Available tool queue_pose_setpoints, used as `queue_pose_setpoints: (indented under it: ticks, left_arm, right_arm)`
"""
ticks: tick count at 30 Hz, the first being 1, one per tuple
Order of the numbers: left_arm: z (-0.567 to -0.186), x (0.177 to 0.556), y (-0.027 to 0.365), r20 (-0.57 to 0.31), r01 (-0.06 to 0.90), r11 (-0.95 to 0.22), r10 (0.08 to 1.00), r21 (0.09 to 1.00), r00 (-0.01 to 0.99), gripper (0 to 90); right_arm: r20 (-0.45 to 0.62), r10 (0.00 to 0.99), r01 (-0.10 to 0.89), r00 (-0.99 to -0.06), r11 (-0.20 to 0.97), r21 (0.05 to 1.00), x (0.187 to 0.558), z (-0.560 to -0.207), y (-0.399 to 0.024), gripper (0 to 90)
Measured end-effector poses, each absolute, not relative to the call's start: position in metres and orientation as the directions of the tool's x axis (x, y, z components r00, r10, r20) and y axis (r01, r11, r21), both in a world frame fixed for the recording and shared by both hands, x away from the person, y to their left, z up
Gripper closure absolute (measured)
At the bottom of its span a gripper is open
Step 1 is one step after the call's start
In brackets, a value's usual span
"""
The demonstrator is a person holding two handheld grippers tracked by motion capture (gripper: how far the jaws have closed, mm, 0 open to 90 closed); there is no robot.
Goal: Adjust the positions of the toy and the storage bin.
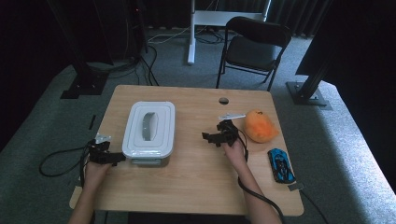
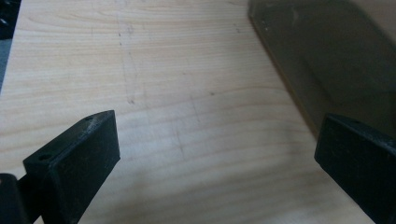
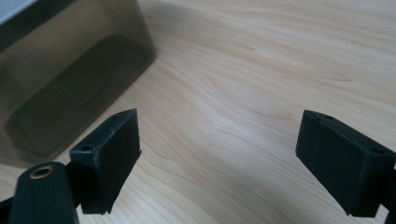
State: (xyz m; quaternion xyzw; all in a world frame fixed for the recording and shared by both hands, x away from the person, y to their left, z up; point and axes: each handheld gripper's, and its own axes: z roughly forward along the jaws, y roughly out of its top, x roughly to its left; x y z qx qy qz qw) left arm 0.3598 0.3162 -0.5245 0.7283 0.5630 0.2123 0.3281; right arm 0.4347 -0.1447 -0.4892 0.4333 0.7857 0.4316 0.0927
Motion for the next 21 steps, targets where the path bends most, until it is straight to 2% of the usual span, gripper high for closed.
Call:
queue_pose_setpoints:
  ticks: [9, 21]
  left_arm:
    - [-0.525, 0.379, 0.320, -0.060, 0.683, -0.147, 0.961, 0.715, 0.269, 0.5]
    - [-0.519, 0.407, 0.320, -0.050, 0.679, -0.140, 0.966, 0.721, 0.253, 0.5]
  right_arm:
    - [0.253, 0.762, 0.624, -0.596, 0.242, 0.743, 0.445, -0.508, -0.113, 13.1]
    - [0.276, 0.775, 0.633, -0.569, 0.197, 0.749, 0.459, -0.511, -0.082, 13.3]
